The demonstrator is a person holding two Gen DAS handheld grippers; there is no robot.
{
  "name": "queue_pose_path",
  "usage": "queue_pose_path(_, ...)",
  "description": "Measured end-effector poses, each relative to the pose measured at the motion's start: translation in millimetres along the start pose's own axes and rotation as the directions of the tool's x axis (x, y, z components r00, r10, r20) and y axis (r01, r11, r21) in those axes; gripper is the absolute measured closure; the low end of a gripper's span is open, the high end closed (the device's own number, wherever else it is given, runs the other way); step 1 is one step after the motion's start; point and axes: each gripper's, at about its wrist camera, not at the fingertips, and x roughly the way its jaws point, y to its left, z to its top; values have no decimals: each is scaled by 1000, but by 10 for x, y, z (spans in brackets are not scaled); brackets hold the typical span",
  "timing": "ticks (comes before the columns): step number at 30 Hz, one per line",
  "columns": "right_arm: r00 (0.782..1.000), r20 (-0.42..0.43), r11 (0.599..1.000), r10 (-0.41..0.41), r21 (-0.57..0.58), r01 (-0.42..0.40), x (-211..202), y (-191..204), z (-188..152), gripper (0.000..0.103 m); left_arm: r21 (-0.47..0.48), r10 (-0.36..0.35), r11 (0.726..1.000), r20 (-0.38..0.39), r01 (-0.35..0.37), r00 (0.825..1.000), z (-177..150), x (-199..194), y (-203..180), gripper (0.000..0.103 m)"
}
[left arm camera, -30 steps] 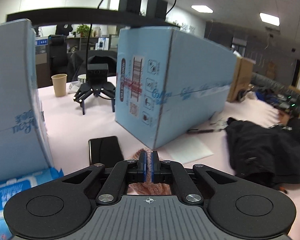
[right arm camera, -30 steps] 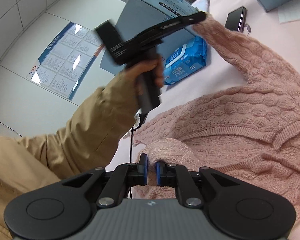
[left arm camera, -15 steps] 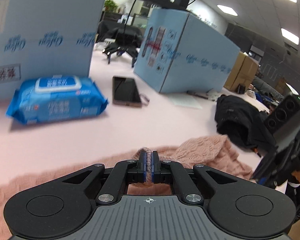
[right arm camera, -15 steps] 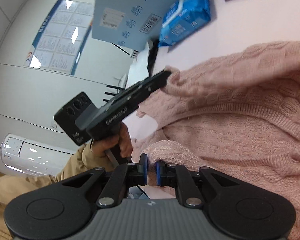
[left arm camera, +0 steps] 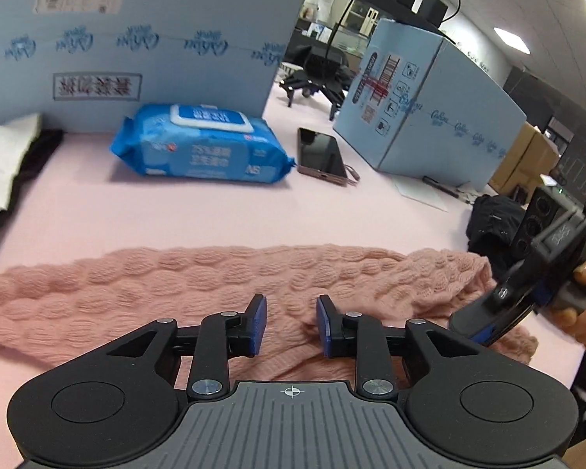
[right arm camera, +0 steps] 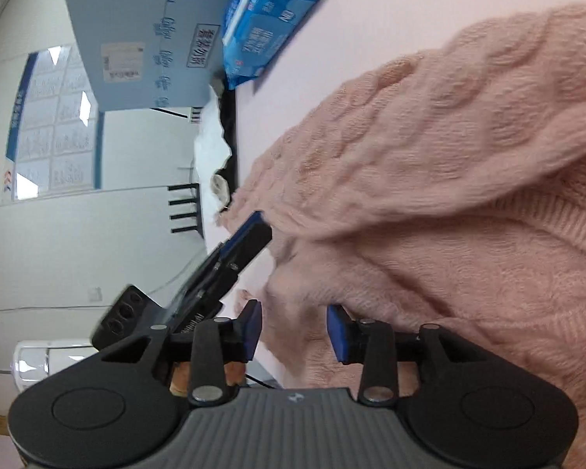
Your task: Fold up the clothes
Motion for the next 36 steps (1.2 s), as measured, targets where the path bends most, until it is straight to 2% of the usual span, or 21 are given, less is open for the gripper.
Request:
queue_pose_path(2, 1000, 16, 1000, 20, 4, -20, -42, 47, -31, 54, 5, 17, 1000, -8, -17, 1000, 8, 4, -3, 76)
queue_pose_path(4, 999, 52, 998, -18, -57, 21, -126, 154, -107, 54, -4, 10, 1000, 14, -10, 1000, 34, -29, -30, 76)
queue_pose_path(8, 977, 170, 961, -132, -219, 168, -415, 365, -394, 56, 37, -63, 997, 62, 61, 996, 115, -80, -215, 72)
queue_pose_path(9, 960, 203, 927, -191, -285, 244, -445, 434, -515, 57, 68, -87, 994, 66, 82, 994, 135, -70, -302, 70)
queue_pose_path(11, 908, 282, 814, -311, -414, 407, -483, 580, -783, 59, 122, -127, 985, 56, 119, 990, 143, -9, -441, 64)
queue_pose_path(12, 888, 301, 753, -348, -474, 456, -461, 631, -910, 59, 148, -146, 979, 50, 137, 988, 146, 22, -510, 64)
queue_pose_path(14, 859, 318, 652, -402, -559, 512, -369, 649, -1104, 60, 154, -143, 978, 17, 139, 990, 134, 135, -561, 64)
queue_pose_path(17, 776, 382, 451, -501, -650, 611, -49, 644, -1269, 63, 134, -148, 980, -15, 149, 989, 119, 223, -562, 64)
queue_pose_path(18, 754, 400, 392, -522, -672, 628, 76, 641, -1296, 63, 122, -152, 981, -22, 153, 988, 114, 238, -548, 64)
queue_pose_path(19, 743, 413, 352, -527, -689, 633, 147, 639, -1322, 63, 119, -147, 982, -25, 149, 989, 110, 232, -526, 64)
queue_pose_path(20, 729, 442, 282, -523, -717, 637, 237, 643, -1362, 64, 117, -141, 983, -27, 143, 990, 105, 226, -502, 64)
queue_pose_path(23, 674, 514, 114, -530, -745, 658, 534, 678, -1346, 65, 73, -106, 992, -21, 107, 994, 105, 183, -373, 64)
queue_pose_path(25, 653, 545, 57, -526, -744, 666, 642, 668, -1277, 68, 47, -91, 995, -11, 92, 996, 92, 125, -304, 64)
queue_pose_path(27, 642, 550, 59, -534, -733, 678, 691, 642, -1183, 77, 37, -89, 995, -15, 89, 996, 59, 94, -279, 64)
queue_pose_path(29, 643, 539, 125, -543, -706, 697, 672, 603, -1046, 91, 29, -87, 996, -20, 88, 996, 34, 77, -261, 64)
queue_pose_path(30, 653, 532, 168, -539, -692, 702, 641, 589, -997, 94, 16, -87, 996, -28, 88, 996, -8, 67, -248, 64)
queue_pose_path(31, 670, 522, 222, -528, -677, 702, 592, 574, -955, 97, 8, -89, 996, -31, 89, 996, -31, 61, -242, 64)
queue_pose_path(32, 696, 505, 311, -510, -646, 697, 493, 544, -886, 98, 0, -90, 996, -35, 91, 995, -52, 56, -238, 64)
queue_pose_path(34, 758, 467, 494, -456, -575, 652, 291, 491, -780, 98, -16, -95, 995, -37, 95, 995, -88, 37, -227, 63)
queue_pose_path(35, 798, 446, 579, -405, -551, 601, 181, 480, -757, 98, -21, -97, 995, -35, 96, 995, -89, 32, -222, 63)
queue_pose_path(36, 827, 434, 636, -357, -536, 556, 79, 487, -766, 98, -31, -100, 995, -29, 99, 995, -91, 16, -208, 63)
